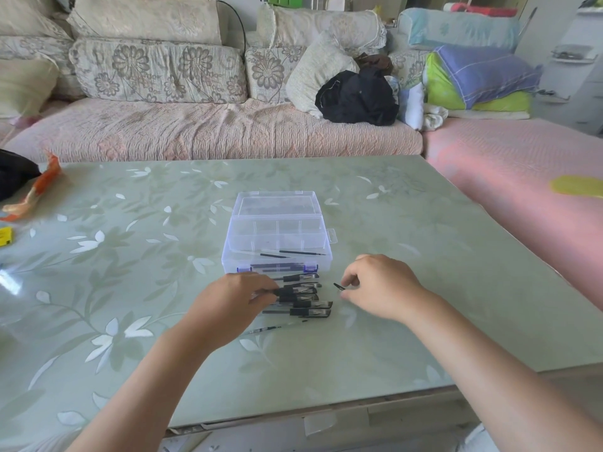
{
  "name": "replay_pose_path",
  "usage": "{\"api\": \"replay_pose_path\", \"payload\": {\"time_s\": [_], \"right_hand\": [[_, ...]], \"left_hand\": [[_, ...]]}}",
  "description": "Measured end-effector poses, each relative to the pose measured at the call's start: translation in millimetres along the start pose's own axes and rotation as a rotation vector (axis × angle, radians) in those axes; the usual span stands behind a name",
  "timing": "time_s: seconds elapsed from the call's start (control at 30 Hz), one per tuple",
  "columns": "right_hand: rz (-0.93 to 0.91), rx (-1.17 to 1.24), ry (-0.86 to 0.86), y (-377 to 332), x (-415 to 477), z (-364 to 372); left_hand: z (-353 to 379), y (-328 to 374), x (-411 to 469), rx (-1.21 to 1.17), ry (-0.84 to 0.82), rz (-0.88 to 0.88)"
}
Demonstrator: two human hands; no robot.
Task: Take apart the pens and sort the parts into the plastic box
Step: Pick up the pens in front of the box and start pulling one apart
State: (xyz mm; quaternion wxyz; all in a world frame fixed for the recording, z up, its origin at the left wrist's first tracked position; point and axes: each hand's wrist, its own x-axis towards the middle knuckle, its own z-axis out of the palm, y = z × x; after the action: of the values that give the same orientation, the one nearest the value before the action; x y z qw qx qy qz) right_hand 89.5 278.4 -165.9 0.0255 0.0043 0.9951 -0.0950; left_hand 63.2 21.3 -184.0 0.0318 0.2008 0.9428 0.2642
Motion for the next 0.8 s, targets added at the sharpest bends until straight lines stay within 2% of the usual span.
{"api": "replay_pose_path", "payload": {"time_s": [0.23,0.37,0.5,0.8], "right_hand": [[-0.079,-0.033,0.049,-7.7,1.6,1.4],[-0.152,0.176,0.101,-22.4,0.3,-0.7],[-0.218,0.323,0.075,-32.7,-0.7,2.5],[-0.268,0.403,0.073,-35.2,-0.6,6.8]], "left_hand": [[-2.0,-1.0,-2.3,-0.007,0.035,-0.008],[-4.4,-1.0,-2.6,-0.024,0.021,0.004],[-8.9,-1.5,-0.7,-0.015,0.035,0.005],[-11.9,-2.0,-2.2,-0.011,0.028,0.028]]}}
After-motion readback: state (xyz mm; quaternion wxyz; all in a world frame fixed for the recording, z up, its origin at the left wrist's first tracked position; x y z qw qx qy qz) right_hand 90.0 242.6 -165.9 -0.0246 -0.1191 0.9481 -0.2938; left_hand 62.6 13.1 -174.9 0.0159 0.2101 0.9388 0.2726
